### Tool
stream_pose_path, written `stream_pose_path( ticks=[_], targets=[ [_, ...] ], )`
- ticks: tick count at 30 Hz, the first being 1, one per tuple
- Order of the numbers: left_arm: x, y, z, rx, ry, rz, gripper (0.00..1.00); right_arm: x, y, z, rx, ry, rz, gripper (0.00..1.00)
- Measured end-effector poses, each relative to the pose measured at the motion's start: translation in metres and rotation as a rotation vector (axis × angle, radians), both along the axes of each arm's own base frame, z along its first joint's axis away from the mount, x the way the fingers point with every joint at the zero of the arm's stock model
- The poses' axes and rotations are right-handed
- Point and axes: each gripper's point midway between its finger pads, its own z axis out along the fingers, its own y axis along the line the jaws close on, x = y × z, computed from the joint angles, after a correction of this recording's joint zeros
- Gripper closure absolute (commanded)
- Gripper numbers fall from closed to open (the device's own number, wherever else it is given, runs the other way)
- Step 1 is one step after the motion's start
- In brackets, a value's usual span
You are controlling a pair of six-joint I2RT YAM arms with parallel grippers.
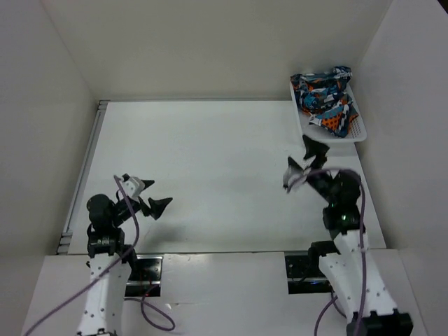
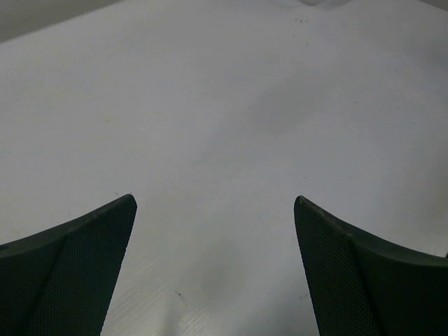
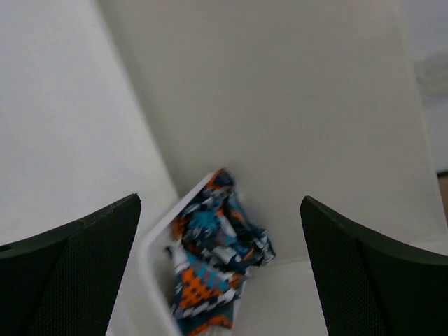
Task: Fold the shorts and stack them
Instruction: Grab the shorts from the pile
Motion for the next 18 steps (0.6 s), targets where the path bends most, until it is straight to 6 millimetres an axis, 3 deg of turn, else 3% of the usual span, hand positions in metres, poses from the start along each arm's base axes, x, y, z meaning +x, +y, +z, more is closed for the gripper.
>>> stream_pose_path(
  ticks=[2,4,5,6,8,10,15,18],
  targets=[
    [0.017,-0.008,0.012,-0.013,0.121,-0.032,0.00,0.052,-0.009,0.060,0.129,0.069,-0.106,0.01],
    [0.053,-0.019,0.030,-0.004,0.250,-0.054,0.00,0.112,-0.032,0.127,0.270,0.042,-0.246,0.01],
    [0.077,-0.023,0.043,0.009,0.272,-0.048,0.00,0.138,-0.048,0.145,0.332,0.038,-0.312,0.01],
    [0.108,-0.026,0.051,0.023,0.299,-0.032,0.00,0.164,-0.067,0.147,0.394,0.070,-0.384,0.01],
    [0.153,-0.025,0.052,0.043,0.354,0.011,0.00,0.206,-0.098,0.126,0.494,0.173,-0.506,0.01],
    [0.180,-0.023,0.037,0.063,0.425,0.044,0.00,0.251,-0.125,0.089,0.611,0.301,-0.635,0.01],
    [0.193,-0.034,0.000,0.110,0.598,0.048,0.00,0.347,-0.163,-0.010,0.888,0.560,-0.866,0.01],
    [0.199,-0.042,-0.004,0.123,0.620,0.037,0.00,0.380,-0.179,-0.065,1.015,0.649,-0.967,0.01]
  ],
)
